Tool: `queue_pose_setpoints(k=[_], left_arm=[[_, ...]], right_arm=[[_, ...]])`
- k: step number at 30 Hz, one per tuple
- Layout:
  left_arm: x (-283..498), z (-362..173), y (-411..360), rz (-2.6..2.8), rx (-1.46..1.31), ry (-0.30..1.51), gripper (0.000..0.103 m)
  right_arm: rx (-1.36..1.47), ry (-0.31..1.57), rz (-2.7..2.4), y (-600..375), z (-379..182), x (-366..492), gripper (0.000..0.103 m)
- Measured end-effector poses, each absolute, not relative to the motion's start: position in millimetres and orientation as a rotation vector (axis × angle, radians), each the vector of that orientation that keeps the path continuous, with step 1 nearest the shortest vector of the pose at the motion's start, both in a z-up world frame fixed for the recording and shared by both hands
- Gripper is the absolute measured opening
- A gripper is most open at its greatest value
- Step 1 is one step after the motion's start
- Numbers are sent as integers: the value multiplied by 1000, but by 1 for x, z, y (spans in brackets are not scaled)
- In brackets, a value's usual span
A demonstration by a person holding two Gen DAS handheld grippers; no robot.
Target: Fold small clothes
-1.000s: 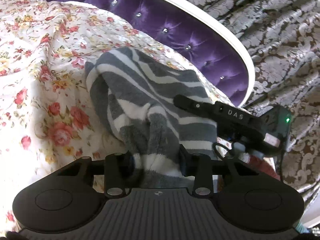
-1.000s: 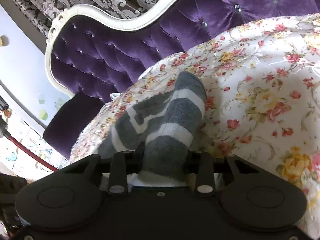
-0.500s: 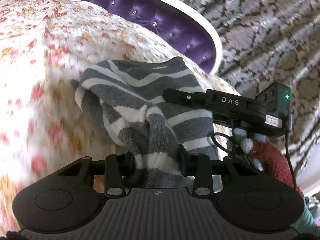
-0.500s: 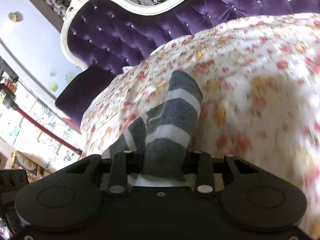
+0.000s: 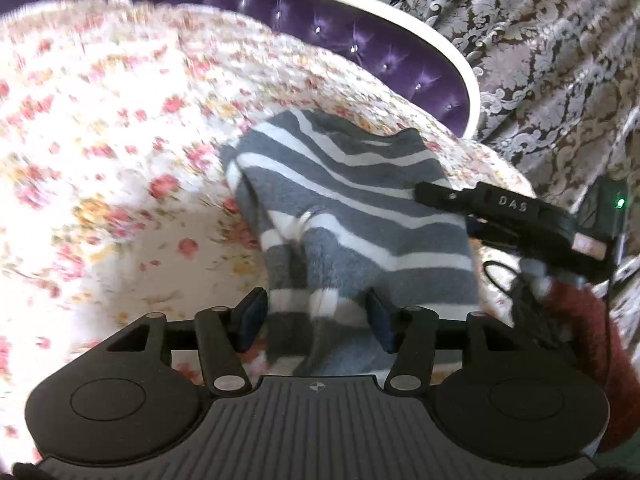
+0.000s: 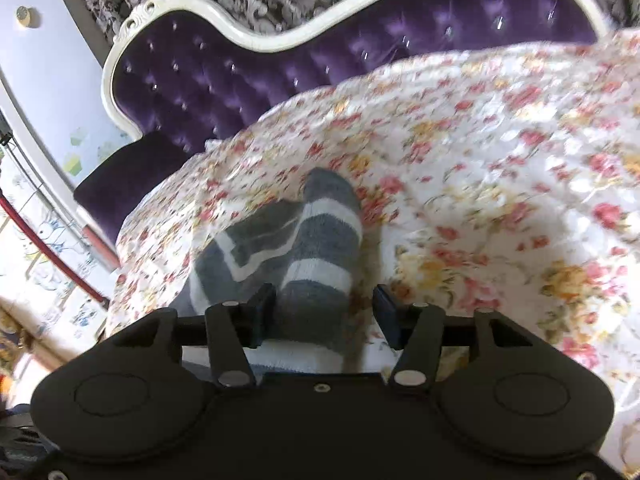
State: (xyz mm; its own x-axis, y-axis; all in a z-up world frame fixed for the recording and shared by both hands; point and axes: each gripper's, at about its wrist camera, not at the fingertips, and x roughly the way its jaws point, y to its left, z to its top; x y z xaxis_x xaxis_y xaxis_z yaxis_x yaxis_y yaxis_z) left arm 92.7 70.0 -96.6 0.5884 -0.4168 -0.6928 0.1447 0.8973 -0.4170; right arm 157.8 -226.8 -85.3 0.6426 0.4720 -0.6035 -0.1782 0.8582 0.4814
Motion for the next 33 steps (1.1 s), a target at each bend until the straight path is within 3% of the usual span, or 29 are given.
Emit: queue_pose_setpoints(k=[5, 8, 11, 15, 17, 22, 27, 29, 33], left_arm=[[63, -73, 66, -264, -226, 775, 53], [55, -56, 60, -246, -171, 700, 57], [57, -44, 48, -264, -140, 643, 68], [71, -43, 34, -303, -149, 625, 68], [75, -47, 29, -308, -169, 610, 68], [86, -64, 23, -317, -174, 611, 68], [108, -106, 44, -266, -282, 826, 68], [103, -109, 51, -279, -325, 802, 69], [98, -104, 46, -276, -285, 796, 69]], right_arm=[[357, 683, 344, -230, -75, 136, 61], [322, 602, 322, -232, -66, 118, 69], [282, 532, 324, -230, -55, 102, 69], [199, 487, 390, -216, -41, 86, 34], [166, 493, 431, -206, -37, 83, 28], [151, 558, 460, -195, -46, 89, 27], [220, 720, 370, -206, -87, 101, 20], [226, 719, 380, -208, -86, 99, 20], [206, 680, 407, -207, -70, 98, 31]])
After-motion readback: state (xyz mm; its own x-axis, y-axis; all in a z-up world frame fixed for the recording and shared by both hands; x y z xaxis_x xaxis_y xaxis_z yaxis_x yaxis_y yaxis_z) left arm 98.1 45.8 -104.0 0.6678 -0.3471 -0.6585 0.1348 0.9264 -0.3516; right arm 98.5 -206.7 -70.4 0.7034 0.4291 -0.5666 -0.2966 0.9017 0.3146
